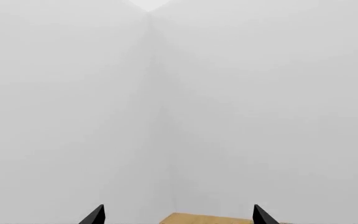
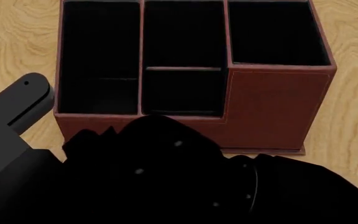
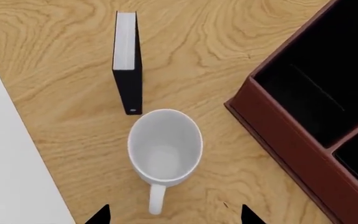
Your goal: Pick up the white mug and place it to the right of the caddy.
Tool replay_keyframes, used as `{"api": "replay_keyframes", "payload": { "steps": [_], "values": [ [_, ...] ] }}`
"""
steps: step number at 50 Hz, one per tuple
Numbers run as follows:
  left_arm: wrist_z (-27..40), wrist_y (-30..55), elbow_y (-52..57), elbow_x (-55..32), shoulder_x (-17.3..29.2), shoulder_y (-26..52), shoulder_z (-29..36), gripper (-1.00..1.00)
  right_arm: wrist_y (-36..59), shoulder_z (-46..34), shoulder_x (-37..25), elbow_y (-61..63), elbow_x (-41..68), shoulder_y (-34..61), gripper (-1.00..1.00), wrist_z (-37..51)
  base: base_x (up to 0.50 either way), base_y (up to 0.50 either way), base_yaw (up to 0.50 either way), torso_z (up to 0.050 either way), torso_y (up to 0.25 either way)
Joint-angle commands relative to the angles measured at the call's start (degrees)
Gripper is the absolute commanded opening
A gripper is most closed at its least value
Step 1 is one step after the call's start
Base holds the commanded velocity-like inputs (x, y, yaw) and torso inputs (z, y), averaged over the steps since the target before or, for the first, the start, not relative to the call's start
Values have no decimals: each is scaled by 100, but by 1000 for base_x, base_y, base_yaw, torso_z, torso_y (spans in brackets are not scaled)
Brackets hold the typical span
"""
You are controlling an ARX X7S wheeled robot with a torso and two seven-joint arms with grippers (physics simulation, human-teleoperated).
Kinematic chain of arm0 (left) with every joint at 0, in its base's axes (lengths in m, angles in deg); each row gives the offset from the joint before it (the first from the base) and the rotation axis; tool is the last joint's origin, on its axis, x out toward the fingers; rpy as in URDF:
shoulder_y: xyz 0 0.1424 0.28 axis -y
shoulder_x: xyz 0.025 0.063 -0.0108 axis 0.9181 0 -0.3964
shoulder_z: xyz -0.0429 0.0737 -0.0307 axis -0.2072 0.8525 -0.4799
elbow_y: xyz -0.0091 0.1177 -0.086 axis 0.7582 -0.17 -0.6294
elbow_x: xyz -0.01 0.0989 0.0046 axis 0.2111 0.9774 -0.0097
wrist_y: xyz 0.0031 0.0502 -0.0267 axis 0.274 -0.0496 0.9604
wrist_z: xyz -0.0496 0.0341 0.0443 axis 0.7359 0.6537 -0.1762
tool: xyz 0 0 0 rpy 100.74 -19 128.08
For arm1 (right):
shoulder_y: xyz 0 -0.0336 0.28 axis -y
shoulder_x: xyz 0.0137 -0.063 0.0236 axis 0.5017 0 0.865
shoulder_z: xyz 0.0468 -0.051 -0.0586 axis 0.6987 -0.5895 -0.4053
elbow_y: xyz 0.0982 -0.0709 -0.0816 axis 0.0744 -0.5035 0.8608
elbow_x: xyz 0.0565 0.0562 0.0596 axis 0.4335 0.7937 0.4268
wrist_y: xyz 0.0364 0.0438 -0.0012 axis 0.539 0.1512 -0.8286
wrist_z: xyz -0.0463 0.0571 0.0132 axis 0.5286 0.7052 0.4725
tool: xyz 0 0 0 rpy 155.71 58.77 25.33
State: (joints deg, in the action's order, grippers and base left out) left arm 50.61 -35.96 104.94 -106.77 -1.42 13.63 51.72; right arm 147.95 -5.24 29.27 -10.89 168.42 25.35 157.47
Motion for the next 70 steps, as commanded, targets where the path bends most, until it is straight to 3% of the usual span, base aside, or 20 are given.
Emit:
{"api": "replay_keyframes", "payload": {
  "steps": [1, 4, 10, 28, 47, 49, 51, 58, 70],
  "values": [
    [-30, -16, 10, 2, -19, -91, -97, 100, -40, -96, 72, -179, -154, -19, 100, -188, 0, 0, 0, 0, 0],
    [-128, -199, -64, 263, -187, -252, -26, 100, -68, -114, 97, -218, -186, -24, 100, -227, 0, 0, 0, 0, 0],
    [-97, -68, 35, -5, -78, -318, -341, 100, -107, -175, 206, -352, -274, -47, 100, -365, 0, 0, 0, 0, 0],
    [-154, -107, -19, 27, -121, -368, -359, 100, -115, -362, 339, -672, -604, -40, 100, -798, 0, 0, 0, 0, 0],
    [-201, -146, -140, 137, -175, -296, -180, 100, -163, -567, 397, -959, -1048, -53, 100, -1287, 0, 0, 0, 0, 0],
    [-311, -365, -260, 433, -347, -403, -21, 100, -172, -604, 410, -998, -1046, -77, 100, -1328, 0, 0, 0, 0, 0],
    [-225, -177, -180, 144, -189, -284, -157, 100, -188, -633, 429, -1014, -1064, -92, 100, -1368, 0, 0, 0, 0, 0],
    [-371, -426, -293, 427, -390, -489, -112, 100, -238, -722, 458, -1045, -1098, -48, 100, -1420, 0, 0, 0, 0, 0],
    [-298, -259, -206, 188, -287, -429, -265, 100, -323, -886, 488, -1153, -1212, 3, 100, -1596, 0, 0, 0, 0, 0]
  ]
}}
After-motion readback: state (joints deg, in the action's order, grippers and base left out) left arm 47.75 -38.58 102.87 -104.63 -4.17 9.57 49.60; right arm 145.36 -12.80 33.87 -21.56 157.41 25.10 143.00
